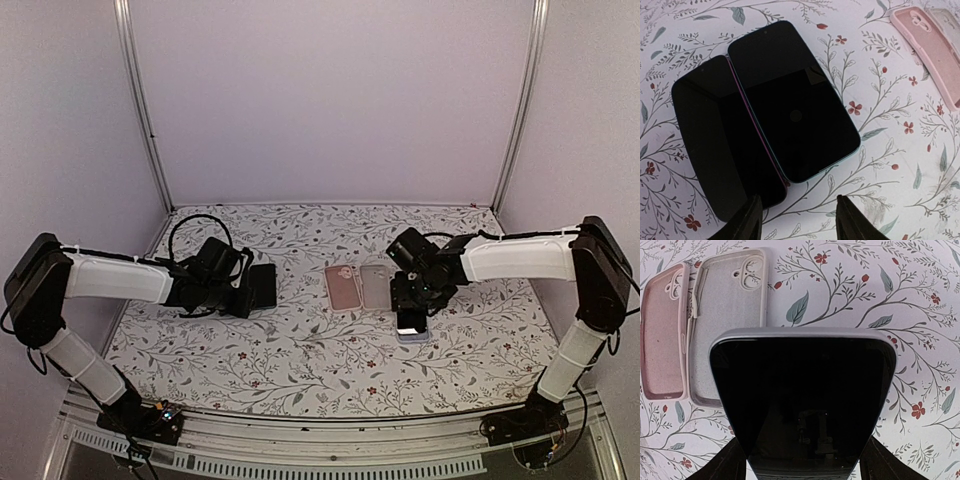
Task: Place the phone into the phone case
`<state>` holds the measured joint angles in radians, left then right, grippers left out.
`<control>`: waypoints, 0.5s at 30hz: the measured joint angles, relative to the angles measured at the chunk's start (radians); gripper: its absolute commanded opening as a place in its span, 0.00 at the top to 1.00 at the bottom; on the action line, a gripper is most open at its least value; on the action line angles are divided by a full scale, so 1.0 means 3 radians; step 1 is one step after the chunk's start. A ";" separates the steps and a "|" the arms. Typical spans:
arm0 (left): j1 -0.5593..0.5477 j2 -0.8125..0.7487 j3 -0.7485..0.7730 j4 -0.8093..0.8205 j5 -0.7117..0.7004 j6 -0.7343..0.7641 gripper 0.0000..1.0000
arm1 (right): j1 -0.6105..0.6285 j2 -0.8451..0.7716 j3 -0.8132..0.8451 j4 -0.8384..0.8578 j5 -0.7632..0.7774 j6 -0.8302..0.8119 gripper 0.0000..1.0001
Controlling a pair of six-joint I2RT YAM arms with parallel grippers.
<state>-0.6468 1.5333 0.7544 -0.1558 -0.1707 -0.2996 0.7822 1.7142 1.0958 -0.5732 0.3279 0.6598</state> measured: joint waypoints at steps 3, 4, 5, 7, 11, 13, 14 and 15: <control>0.0000 0.0000 0.0000 0.0000 0.0005 0.0000 0.49 | -0.0004 -0.0001 -0.0013 -0.0006 -0.0037 0.0050 0.45; 0.0000 0.0000 0.0000 0.0000 0.0005 0.0000 0.49 | -0.0008 -0.0003 -0.0014 -0.0011 -0.0046 0.0065 0.45; 0.0000 0.0000 0.0000 0.0000 0.0005 0.0000 0.49 | -0.0010 -0.0005 -0.0017 -0.0017 -0.0053 0.0078 0.45; 0.0000 0.0001 0.0000 0.0000 0.0005 0.0001 0.49 | -0.0013 -0.0023 -0.0032 -0.0034 -0.0070 0.0107 0.45; 0.0000 0.0005 0.0000 0.0001 0.0008 0.0000 0.48 | -0.0013 -0.0039 -0.0032 -0.0153 -0.0097 0.0121 0.45; 0.0000 0.0019 0.0000 0.0003 0.0008 0.0000 0.49 | -0.0011 -0.0039 -0.0032 -0.0214 -0.0118 0.0121 0.45; 0.0000 0.0023 -0.0001 0.0003 0.0009 0.0000 0.48 | -0.0011 -0.0041 -0.0032 -0.0230 -0.0125 0.0122 0.45; 0.0000 0.0023 -0.0001 0.0003 0.0009 0.0000 0.49 | -0.0011 -0.0042 -0.0036 -0.0235 -0.0130 0.0123 0.45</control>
<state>-0.6468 1.5402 0.7540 -0.1551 -0.1680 -0.2996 0.7788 1.7016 1.0851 -0.6437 0.2890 0.6968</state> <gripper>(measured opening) 0.514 0.740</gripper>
